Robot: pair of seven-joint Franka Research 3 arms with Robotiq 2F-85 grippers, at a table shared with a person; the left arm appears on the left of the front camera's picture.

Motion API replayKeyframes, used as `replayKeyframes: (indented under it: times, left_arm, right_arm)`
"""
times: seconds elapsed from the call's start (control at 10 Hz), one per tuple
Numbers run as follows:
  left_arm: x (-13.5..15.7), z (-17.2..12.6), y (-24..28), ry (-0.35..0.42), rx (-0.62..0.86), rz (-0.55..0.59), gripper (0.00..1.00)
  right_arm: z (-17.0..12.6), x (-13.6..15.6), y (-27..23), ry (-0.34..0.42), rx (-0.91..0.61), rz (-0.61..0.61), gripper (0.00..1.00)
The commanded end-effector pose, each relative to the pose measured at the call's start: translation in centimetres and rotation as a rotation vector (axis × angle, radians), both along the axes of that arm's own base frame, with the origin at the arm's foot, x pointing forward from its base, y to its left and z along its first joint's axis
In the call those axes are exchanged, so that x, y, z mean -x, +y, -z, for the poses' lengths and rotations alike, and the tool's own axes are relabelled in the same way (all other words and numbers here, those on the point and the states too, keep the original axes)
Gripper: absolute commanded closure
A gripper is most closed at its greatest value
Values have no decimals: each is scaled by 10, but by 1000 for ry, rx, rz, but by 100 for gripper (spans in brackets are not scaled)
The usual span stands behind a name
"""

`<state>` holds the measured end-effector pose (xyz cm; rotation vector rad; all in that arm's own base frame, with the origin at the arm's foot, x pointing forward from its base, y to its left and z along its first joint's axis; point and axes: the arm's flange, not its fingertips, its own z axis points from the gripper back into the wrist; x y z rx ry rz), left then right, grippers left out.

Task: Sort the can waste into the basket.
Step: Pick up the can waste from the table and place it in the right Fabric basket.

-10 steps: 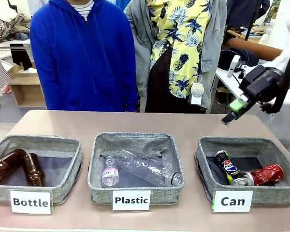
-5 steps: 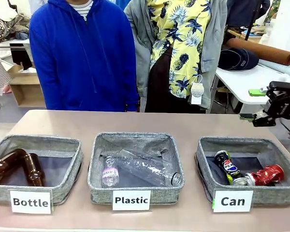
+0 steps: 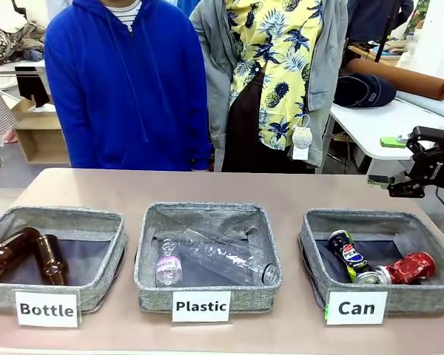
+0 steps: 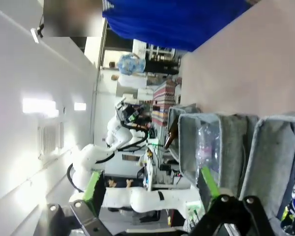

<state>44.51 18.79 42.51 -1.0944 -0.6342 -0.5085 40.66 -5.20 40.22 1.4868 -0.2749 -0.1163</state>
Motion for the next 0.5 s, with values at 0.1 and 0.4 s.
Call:
replayKeyframes:
  times: [0.1,0.4]
  left_arm:
    - [3,-1,-1,-19,-8,2,0]
    - [3,-1,-1,-19,-8,2,0]
  right_arm:
    - [-1,-5,-8,-18,5,-25,0]
    - [-1,-5,-8,-18,5,-25,0]
